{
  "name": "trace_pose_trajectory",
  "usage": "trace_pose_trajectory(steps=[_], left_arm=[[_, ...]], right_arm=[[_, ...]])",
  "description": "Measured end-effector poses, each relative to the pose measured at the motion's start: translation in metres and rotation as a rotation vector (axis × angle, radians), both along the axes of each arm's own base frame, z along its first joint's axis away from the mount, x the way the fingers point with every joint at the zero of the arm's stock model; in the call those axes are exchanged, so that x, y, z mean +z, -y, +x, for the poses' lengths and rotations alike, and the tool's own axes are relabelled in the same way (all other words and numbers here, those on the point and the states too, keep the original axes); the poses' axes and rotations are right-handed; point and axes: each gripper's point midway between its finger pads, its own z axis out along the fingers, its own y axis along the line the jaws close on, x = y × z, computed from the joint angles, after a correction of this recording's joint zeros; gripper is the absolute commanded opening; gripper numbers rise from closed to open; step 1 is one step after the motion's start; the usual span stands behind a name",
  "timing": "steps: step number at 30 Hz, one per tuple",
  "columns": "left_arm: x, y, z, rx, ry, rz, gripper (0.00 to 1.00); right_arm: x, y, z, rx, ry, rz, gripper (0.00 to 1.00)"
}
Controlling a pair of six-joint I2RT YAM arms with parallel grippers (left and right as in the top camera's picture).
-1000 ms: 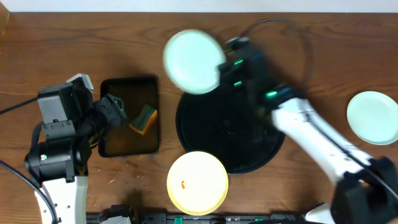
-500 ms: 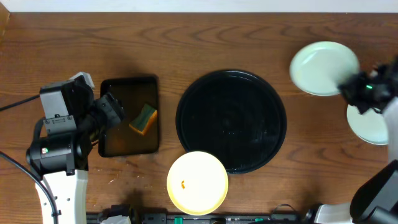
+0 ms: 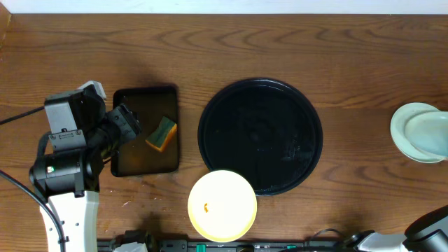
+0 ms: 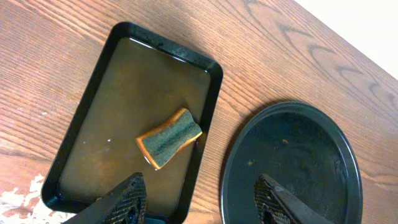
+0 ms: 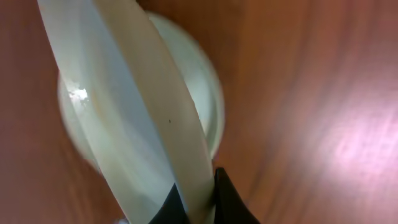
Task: Clean dirty plates on tray and stack at the side
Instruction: 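Carry the plate right and stack it on the other blue plate, then drag the yellow plate onto the black tray center with right gripper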
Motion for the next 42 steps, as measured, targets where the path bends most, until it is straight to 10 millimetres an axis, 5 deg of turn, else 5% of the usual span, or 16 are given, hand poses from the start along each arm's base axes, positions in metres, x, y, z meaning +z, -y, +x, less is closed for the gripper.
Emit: trace_pose_trajectory(steps=[2,5,9,17,21,28,34,42], left_arm=[[0.000,0.000,0.000,0.000,0.000,0.000,0.58],[0.000,0.000,0.000,0.000,0.000,0.000,0.58],[0.000,0.000,0.000,0.000,0.000,0.000,0.58],[0.000,0.000,0.000,0.000,0.000,0.000,0.58],[0.000,0.000,0.000,0.000,0.000,0.000,0.58],[0.000,0.000,0.000,0.000,-0.001,0.000,0.58],[0.000,0.000,0.000,0.000,-0.001,0.000,0.58],[0.000,0.000,0.000,0.000,-0.001,0.000,0.58]], right_arm=[[-0.003,0.001,-0.004,-0.009,-0.014,-0.002,0.40],[-0.003,0.001,0.002,0.009,0.008,-0.011,0.58],[0.002,-0.014,0.025,0.104,0.085,0.016,0.63],[0.005,-0.084,0.061,0.341,0.158,0.159,0.60],[0.006,-0.145,0.079,0.588,0.157,0.214,0.56],[0.007,-0.295,0.086,1.253,0.131,0.237,0.51],[0.000,-0.406,0.056,1.761,0.061,0.140,0.50],[-0.020,-0.501,-0.005,2.299,0.081,-0.009,0.58]])
